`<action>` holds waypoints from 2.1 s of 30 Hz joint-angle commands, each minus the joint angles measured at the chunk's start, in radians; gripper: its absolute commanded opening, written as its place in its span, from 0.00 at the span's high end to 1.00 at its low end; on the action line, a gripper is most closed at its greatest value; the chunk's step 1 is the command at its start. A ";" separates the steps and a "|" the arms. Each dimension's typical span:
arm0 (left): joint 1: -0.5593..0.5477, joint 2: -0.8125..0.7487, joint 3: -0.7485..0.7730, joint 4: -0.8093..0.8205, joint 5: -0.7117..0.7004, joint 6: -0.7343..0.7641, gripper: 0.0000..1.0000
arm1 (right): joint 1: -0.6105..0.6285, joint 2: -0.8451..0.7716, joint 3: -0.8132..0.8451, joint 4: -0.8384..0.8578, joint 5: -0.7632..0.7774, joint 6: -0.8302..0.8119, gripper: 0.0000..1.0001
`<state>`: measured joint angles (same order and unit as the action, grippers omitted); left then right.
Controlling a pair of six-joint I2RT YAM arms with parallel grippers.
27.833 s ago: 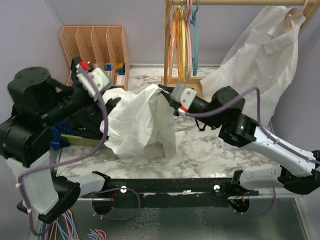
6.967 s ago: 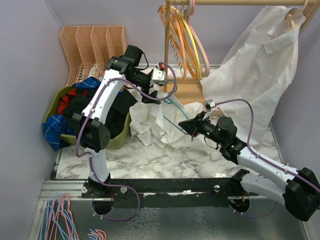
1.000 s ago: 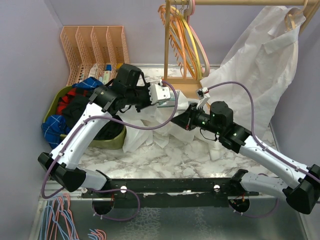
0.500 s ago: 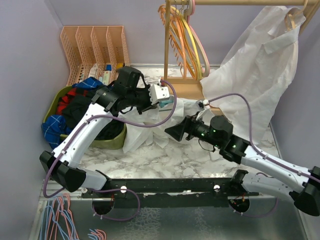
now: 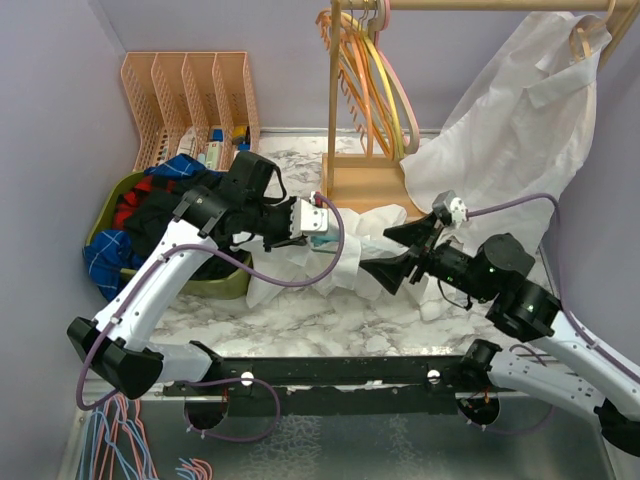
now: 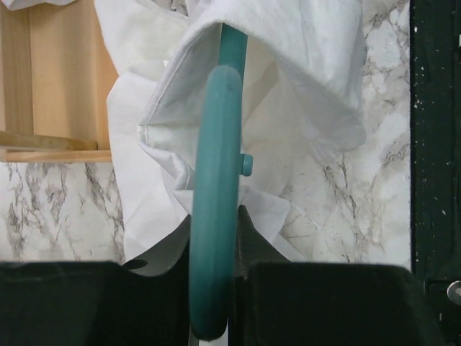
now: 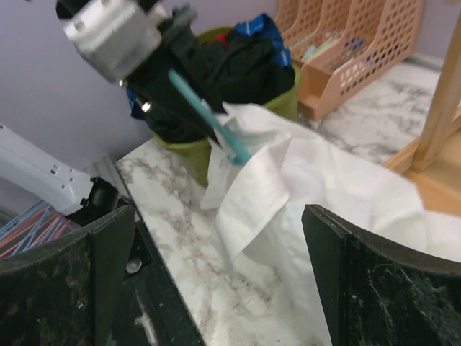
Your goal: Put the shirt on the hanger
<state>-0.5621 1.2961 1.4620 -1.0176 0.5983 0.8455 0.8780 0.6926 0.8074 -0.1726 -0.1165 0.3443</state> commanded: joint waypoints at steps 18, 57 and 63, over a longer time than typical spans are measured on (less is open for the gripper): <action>0.000 -0.037 0.109 -0.151 0.142 0.099 1.00 | 0.007 0.253 0.066 -0.009 -0.142 -0.182 0.06; 0.204 -0.044 0.121 0.298 -0.142 -0.533 0.01 | 0.007 -0.204 -0.138 -0.274 0.421 0.203 0.99; 0.314 -0.065 0.208 0.211 -0.110 -0.547 0.01 | 0.006 -0.124 -0.080 -0.400 0.527 0.421 0.99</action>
<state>-0.2993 1.2629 1.6245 -0.7662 0.4606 0.3645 0.8883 0.5304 0.6792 -0.4934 0.2665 0.5617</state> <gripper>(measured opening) 0.991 0.114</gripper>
